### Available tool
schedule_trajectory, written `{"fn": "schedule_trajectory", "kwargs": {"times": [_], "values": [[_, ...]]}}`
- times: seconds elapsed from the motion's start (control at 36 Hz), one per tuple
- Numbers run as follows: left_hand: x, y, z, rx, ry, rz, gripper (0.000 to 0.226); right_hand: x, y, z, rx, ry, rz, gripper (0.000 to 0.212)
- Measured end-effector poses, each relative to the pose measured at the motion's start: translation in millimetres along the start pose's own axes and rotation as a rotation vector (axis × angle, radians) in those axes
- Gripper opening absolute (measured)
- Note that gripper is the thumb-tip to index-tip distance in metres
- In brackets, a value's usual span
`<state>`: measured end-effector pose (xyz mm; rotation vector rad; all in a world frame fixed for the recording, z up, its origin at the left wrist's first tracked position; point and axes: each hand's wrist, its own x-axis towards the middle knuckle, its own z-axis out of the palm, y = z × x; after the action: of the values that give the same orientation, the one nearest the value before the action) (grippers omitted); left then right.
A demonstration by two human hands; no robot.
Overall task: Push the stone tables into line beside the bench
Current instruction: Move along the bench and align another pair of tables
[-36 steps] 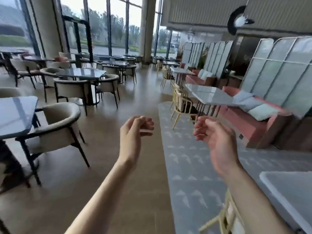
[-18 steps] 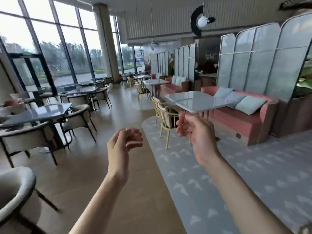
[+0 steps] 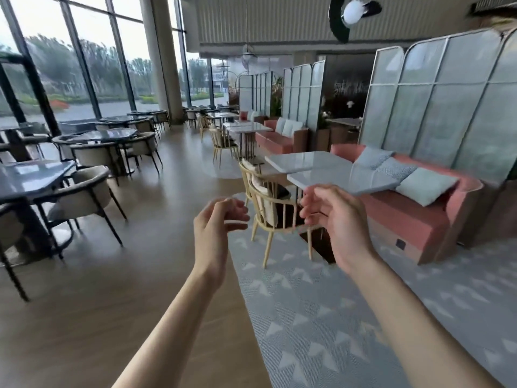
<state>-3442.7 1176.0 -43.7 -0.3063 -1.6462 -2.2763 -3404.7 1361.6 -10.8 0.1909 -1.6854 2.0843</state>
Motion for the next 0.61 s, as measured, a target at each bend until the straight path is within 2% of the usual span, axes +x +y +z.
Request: {"fn": "schedule_trajectory", "kwargs": {"times": [0.14, 0.22, 0.33, 0.47, 0.61], "values": [[110, -62, 83, -0.043, -0.067, -0.069, 0.024, 115, 31, -35, -0.047, 0.071, 0.004, 0.026], [164, -98, 149, -0.062, -0.138, -0.094, 0.022, 182, 38, -72, -0.066, 0.125, -0.015, 0.027], [227, -150, 234, -0.069, -0.207, -0.111, 0.029, 270, 51, -129, -0.059, 0.175, -0.050, 0.024], [305, -227, 325, -0.067, -0.206, -0.095, 0.027, 379, 96, -205, -0.031, 0.156, -0.053, 0.026], [377, -295, 401, -0.050, -0.084, -0.118, 0.026, 490, 140, -273, 0.003, 0.125, 0.032, 0.026]]}}
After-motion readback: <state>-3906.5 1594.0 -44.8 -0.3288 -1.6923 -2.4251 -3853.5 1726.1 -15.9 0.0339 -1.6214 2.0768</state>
